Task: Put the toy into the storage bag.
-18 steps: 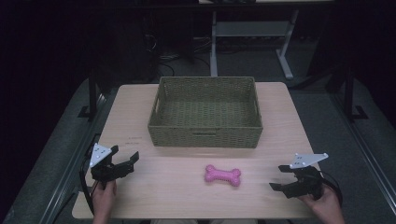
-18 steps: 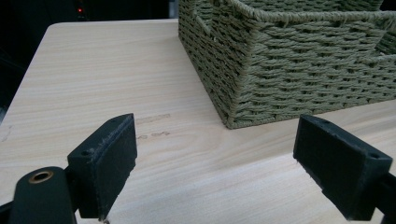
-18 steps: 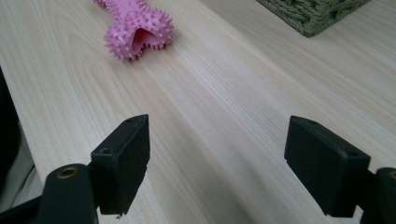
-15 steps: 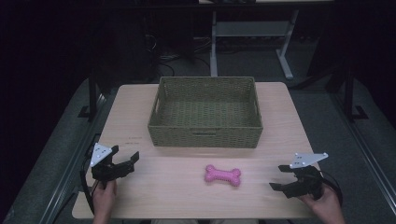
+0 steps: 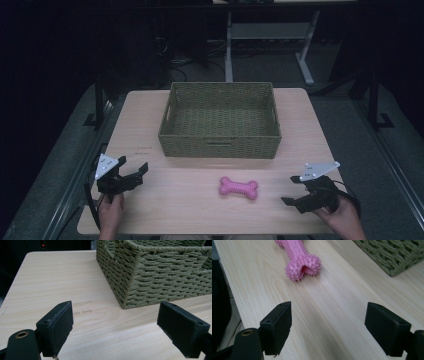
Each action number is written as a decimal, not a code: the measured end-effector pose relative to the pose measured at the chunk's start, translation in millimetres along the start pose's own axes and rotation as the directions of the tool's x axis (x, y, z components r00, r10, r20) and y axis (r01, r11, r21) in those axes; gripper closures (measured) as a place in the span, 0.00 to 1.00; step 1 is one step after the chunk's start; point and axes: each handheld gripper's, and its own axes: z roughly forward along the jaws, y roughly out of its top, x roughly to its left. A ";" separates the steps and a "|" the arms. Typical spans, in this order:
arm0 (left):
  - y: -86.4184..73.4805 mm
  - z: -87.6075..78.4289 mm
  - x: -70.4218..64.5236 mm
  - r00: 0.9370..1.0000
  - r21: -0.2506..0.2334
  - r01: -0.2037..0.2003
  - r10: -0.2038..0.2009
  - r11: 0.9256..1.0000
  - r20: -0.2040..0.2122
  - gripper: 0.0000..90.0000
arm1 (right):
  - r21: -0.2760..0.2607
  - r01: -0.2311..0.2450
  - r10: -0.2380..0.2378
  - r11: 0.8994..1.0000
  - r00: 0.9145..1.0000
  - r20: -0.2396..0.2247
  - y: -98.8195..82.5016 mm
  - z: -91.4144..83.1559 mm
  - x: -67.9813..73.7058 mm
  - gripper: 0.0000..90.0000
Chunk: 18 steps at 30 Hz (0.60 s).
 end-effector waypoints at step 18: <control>0.6 -1.1 -1.2 1.000 -0.007 -0.004 0.004 1.000 0.002 0.14 | 0.083 0.146 -0.138 0.986 0.985 -0.104 50.2 38.4 29.2 0.24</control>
